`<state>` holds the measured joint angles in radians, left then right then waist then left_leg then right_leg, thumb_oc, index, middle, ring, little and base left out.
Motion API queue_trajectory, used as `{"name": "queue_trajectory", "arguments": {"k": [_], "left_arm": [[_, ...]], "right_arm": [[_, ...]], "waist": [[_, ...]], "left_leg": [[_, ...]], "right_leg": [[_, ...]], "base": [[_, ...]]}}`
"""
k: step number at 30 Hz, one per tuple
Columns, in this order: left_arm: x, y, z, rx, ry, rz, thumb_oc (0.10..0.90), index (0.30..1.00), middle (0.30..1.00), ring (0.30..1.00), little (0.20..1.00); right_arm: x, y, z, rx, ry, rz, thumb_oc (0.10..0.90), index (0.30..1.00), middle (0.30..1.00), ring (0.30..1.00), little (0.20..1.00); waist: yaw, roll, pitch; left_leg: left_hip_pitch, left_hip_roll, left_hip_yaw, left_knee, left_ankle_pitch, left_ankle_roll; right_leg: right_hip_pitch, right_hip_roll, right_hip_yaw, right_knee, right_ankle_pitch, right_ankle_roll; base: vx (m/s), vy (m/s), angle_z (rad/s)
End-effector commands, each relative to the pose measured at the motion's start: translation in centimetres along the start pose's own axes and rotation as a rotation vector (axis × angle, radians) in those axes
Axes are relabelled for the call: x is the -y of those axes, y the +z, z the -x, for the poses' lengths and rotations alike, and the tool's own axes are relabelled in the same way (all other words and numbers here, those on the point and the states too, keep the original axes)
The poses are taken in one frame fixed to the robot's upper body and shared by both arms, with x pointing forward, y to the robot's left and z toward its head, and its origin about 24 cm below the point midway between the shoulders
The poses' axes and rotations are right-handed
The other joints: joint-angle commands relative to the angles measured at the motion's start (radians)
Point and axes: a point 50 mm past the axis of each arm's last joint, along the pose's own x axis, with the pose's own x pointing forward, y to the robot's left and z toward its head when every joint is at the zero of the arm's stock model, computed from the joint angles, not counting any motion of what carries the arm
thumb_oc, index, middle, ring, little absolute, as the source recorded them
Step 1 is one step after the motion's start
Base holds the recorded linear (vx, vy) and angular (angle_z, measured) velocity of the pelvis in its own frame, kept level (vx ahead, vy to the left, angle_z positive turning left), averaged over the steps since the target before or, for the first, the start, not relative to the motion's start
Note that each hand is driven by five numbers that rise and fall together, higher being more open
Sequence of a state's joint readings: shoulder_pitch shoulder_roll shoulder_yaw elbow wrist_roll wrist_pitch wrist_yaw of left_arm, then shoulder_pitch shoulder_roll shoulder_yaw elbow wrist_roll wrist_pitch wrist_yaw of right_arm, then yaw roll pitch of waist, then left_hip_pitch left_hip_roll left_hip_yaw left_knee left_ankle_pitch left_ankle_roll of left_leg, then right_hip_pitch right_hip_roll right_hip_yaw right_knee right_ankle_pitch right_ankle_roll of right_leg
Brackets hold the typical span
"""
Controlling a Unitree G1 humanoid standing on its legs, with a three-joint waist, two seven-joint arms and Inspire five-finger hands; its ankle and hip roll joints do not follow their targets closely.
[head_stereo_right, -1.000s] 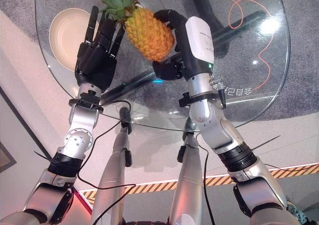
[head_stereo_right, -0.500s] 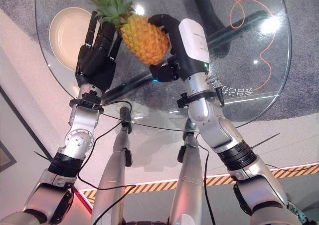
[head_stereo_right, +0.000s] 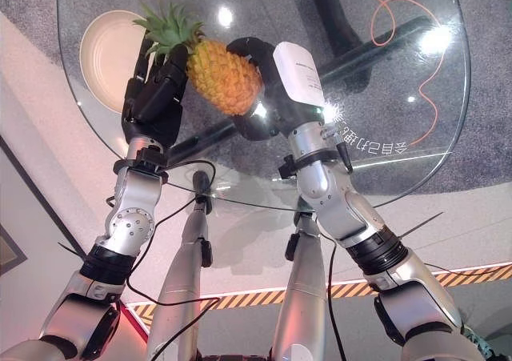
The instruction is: Pick up the fruit to the plate
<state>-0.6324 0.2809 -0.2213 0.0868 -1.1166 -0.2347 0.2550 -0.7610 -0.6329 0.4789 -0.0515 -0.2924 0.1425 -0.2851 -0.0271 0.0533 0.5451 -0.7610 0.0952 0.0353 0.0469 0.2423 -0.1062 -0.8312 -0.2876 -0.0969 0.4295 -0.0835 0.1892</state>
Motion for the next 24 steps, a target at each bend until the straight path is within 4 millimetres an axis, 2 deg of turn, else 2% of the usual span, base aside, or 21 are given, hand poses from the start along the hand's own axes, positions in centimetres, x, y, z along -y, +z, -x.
{"name": "queue_trajectory", "arguments": {"k": [1, 19, 20, 22, 23, 24], "left_arm": [[5.6, 2.8, -1.5, 0.167, -0.237, 0.003, 0.8, 0.9, 0.9, 0.9, 0.9], [5.8, 2.9, -1.5, 0.16, -0.279, 0.067, 0.8, 0.9, 0.9, 0.9, 0.9], [5.8, 2.9, -1.4, 0.161, -0.288, 0.067, 0.701, 0.815, 0.815, 0.815, 0.801], [6.0, 3.1, -1.4, 0.18, -0.304, 0.061, 0.166, 0.356, 0.356, 0.356, 0.266], [6.1, 3.2, -1.4, 0.185, -0.31, 0.061, 0.1, 0.3, 0.3, 0.3, 0.2], [6.2, 3.4, -1.4, 0.199, -0.325, 0.058, 0.1, 0.3, 0.3, 0.3, 0.2]], "right_arm": [[3.5, 9.1, -1.4, 0.485, -0.117, -0.054, 0.1, 0.3, 0.3, 0.3, 0.2], [3.6, 10.7, -1.2, 0.628, -0.067, 0.029, 0.1, 0.3, 0.3, 0.3, 0.2], [3.4, 10.7, -1.1, 0.631, -0.063, 0.03, 0.1, 0.3, 0.3, 0.3, 0.2], [3.4, 10.7, -1.0, 0.639, -0.062, 0.032, 0.1, 0.3, 0.3, 0.3, 0.2], [3.5, 10.8, -1.1, 0.642, -0.064, 0.035, 0.1, 0.3, 0.3, 0.3, 0.2], [3.6, 10.8, -1.1, 0.646, -0.064, 0.038, 0.1, 0.3, 0.3, 0.3, 0.2]], "waist": [[0.022, -0.047, -0.025], [0.025, -0.051, -0.025], [0.026, -0.051, -0.025], [0.025, -0.052, -0.025], [0.024, -0.052, -0.025], [0.024, -0.052, -0.025]], "left_leg": [[0.029, 0.019, -0.017, 0.084, -0.113, -0.024], [0.018, 0.018, -0.024, 0.083, -0.104, -0.025], [0.027, 0.019, -0.024, 0.084, -0.113, -0.026], [0.027, 0.019, -0.024, 0.085, -0.114, -0.026], [0.019, 0.018, -0.025, 0.085, -0.106, -0.025], [0.016, 0.018, -0.026, 0.087, -0.107, -0.025]], "right_leg": [[0.102, 0.015, -0.056, -0.243, 0.208, 0.018], [0.097, 0.016, -0.058, -0.247, 0.215, 0.02], [0.105, 0.016, -0.058, -0.245, 0.208, 0.021], [0.104, 0.017, -0.058, -0.243, 0.208, 0.021], [0.096, 0.017, -0.058, -0.246, 0.216, 0.02], [0.094, 0.017, -0.058, -0.245, 0.215, 0.02]], "base": [[0.0, 0.0, 0.0], [0.0, 0.0, 0.0], [0.0, 0.0, 0.0], [0.0, 0.0, 0.0], [0.0, 0.0, 0.0], [0.0, 0.0, 0.0]]}}
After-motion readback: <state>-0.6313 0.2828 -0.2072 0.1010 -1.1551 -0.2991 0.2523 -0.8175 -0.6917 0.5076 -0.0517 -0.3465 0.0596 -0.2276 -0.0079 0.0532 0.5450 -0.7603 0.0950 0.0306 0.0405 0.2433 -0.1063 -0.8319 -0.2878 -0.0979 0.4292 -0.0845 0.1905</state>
